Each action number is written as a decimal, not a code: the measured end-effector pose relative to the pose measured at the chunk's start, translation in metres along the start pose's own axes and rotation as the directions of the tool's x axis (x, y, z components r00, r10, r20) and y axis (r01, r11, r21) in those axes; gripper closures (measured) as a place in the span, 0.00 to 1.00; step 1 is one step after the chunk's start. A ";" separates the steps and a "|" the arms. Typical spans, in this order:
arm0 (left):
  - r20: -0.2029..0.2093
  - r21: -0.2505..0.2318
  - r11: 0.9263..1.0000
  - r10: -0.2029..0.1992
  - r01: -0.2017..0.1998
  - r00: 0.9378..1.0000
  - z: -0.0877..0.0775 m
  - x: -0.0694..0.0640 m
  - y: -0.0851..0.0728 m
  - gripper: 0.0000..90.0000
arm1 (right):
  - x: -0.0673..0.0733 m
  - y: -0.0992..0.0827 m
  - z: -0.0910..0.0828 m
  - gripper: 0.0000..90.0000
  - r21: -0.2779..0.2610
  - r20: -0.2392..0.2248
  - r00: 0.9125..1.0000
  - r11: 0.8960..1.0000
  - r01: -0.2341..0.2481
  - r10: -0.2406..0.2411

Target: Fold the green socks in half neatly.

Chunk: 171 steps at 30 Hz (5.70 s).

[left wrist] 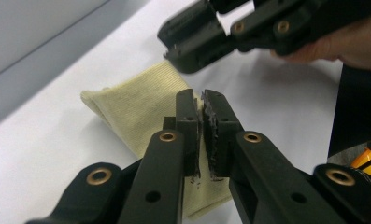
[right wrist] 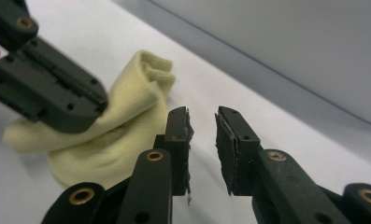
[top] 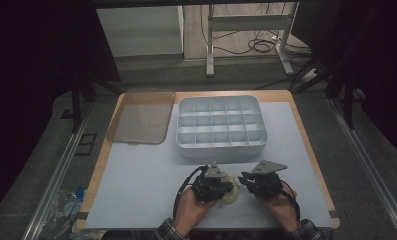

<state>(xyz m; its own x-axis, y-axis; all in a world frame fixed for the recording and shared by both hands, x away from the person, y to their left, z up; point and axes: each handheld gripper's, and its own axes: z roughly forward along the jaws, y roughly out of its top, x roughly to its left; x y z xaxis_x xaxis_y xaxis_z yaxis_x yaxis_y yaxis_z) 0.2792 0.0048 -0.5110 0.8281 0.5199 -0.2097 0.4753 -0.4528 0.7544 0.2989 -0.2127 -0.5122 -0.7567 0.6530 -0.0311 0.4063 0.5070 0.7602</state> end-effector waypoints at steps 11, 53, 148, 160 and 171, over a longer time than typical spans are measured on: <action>0.057 0.016 1.000 -0.016 0.015 0.998 0.013 0.001 -0.008 0.80 | -0.006 0.006 -0.013 0.78 -0.046 0.013 1.000 0.999 -0.019 0.019; -0.123 0.016 1.000 0.012 -0.010 0.992 -0.008 0.018 -0.022 0.33 | 0.003 0.007 0.010 0.66 -0.022 -0.051 0.999 1.000 -0.003 0.002; -0.334 0.075 0.995 -0.036 0.064 0.942 -0.025 0.036 -0.049 0.07 | 0.017 0.011 -0.019 0.57 -0.035 -0.093 0.995 0.999 -0.027 0.024; -0.322 0.063 0.996 -0.044 0.068 0.946 -0.026 0.037 -0.050 0.07 | 0.027 0.019 -0.011 0.51 -0.011 -0.119 0.993 1.000 -0.006 0.004; -0.348 0.056 0.993 -0.075 0.100 0.934 -0.037 0.048 -0.056 0.07 | 0.016 0.001 0.006 0.49 0.055 -0.105 0.993 0.997 -0.051 0.057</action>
<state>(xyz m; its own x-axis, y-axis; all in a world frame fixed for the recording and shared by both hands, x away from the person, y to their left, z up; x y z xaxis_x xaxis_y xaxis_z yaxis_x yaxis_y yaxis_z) 0.2820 0.0817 -0.5402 0.6348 0.7719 -0.0360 0.5719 -0.4380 0.6936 0.2901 -0.1982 -0.5160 -0.7821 0.6180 0.0801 0.4717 0.5031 0.7241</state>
